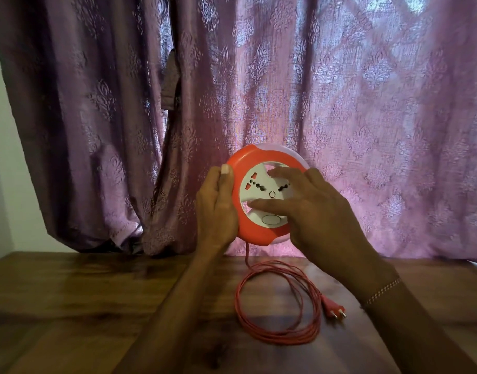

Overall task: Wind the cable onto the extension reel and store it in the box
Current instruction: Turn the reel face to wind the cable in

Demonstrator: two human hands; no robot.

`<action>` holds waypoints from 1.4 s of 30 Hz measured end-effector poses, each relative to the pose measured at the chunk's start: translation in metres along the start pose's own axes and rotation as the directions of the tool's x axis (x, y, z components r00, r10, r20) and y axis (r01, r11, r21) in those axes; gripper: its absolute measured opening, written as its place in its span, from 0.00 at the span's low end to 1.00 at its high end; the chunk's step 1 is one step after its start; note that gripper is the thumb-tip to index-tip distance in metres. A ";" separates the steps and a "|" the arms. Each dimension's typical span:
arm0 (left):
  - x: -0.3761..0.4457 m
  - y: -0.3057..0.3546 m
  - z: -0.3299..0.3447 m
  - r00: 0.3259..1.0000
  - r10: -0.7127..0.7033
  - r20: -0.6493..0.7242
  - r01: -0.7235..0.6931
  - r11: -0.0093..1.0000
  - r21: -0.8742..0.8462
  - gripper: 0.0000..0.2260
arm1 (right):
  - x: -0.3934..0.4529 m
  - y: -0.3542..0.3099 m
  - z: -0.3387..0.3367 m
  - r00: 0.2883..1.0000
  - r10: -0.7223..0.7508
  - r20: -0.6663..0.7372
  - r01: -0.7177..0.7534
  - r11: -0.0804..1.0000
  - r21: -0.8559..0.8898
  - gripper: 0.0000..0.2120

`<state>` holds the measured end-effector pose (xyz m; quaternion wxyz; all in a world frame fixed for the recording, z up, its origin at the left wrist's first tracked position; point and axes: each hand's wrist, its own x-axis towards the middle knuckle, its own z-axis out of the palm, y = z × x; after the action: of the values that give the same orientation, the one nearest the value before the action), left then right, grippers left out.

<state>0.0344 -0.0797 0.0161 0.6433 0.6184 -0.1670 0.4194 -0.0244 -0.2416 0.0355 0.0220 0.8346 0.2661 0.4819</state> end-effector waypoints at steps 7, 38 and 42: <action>-0.001 0.003 0.000 1.000 0.016 0.007 -0.016 1.000 0.002 0.24 | -0.002 -0.002 0.005 0.994 0.085 -0.062 -0.087 0.995 -0.045 0.28; 0.000 -0.008 0.003 1.000 0.026 -0.003 -0.026 0.999 -0.030 0.20 | -0.002 -0.003 0.006 0.993 0.100 -0.066 -0.102 0.995 -0.023 0.27; -0.003 -0.007 0.004 0.999 0.036 0.017 -0.036 0.999 -0.033 0.24 | -0.002 -0.007 0.007 0.978 0.182 -0.104 -0.184 0.983 -0.015 0.26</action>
<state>0.0395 -0.0837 0.0100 0.6440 0.6084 -0.1904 0.4229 -0.0228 -0.2346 0.0284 -0.0257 0.8294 0.1830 0.5271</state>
